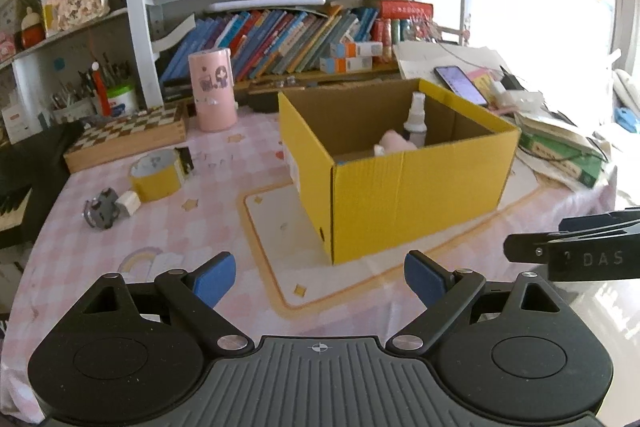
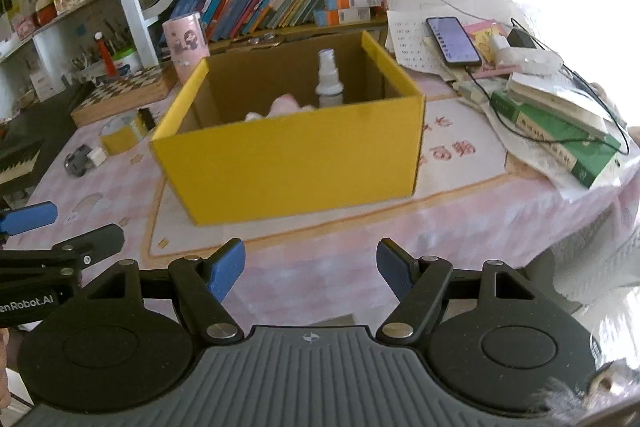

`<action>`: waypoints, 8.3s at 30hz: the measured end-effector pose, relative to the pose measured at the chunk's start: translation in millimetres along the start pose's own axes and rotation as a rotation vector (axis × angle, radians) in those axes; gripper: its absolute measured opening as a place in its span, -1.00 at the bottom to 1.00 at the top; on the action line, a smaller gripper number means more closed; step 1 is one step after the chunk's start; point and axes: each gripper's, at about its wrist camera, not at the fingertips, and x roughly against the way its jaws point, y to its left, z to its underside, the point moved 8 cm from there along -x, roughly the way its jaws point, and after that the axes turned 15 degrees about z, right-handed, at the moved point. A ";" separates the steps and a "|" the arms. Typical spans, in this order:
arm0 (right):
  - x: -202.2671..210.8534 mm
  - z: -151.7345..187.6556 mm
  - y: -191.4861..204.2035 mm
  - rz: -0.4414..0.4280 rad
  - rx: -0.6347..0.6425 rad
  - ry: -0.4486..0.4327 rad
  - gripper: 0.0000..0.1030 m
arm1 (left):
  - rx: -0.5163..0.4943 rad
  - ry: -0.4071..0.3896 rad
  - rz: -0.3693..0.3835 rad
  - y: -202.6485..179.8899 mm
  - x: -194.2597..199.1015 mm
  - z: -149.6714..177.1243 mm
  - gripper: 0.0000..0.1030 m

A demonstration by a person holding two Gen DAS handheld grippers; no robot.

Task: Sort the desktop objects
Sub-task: 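Lift both open tools out of the yellow box and back, then move both open tools toward the grey toy car and white plug charger, then grasp the grey toy car with the left tool while the right tool grasps the white plug charger, then carry the toy car in left tool while right tool carries the charger to the yellow box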

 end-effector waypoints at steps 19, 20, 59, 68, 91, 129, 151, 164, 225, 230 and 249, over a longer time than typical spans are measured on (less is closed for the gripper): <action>35.5 61.2 78.8 -0.049 0.037 0.076 0.39 | -0.009 0.086 0.012 35.4 45.0 51.6 0.81; 35.7 63.0 81.8 -0.054 0.039 0.081 0.39 | -0.005 0.087 0.009 38.6 47.6 53.8 0.81; 55.2 45.6 235.1 -0.248 0.311 -0.016 0.39 | 0.190 -0.036 -0.237 161.5 123.8 69.7 0.81; 22.6 26.7 245.2 -0.266 0.302 0.008 0.39 | 0.197 -0.002 -0.254 180.1 97.4 61.1 0.81; -85.3 -83.1 291.7 -0.362 0.315 0.009 0.39 | 0.272 -0.027 -0.376 253.7 19.5 -14.8 0.81; -178.9 -88.6 404.3 -0.550 0.584 0.035 0.14 | 0.486 0.037 -0.366 359.2 -71.5 -20.8 -0.22; -169.4 -87.3 417.8 -0.544 0.627 -0.030 -0.22 | 0.551 -0.049 -0.417 346.3 -14.4 -15.4 -0.22; -129.8 -97.4 363.3 -0.487 0.511 -0.015 -0.22 | 0.519 -0.102 -0.341 300.5 15.2 -14.9 -0.22; 62.7 77.4 198.2 -0.189 0.154 0.088 -0.22 | 0.174 0.048 0.086 121.1 107.8 73.2 -0.22; 62.9 80.0 179.3 -0.154 0.112 0.089 -0.22 | 0.137 0.065 0.119 106.2 99.2 70.3 -0.22; 51.0 74.4 102.0 -0.030 -0.014 0.109 -0.22 | 0.023 0.122 0.269 39.8 50.0 48.6 -0.22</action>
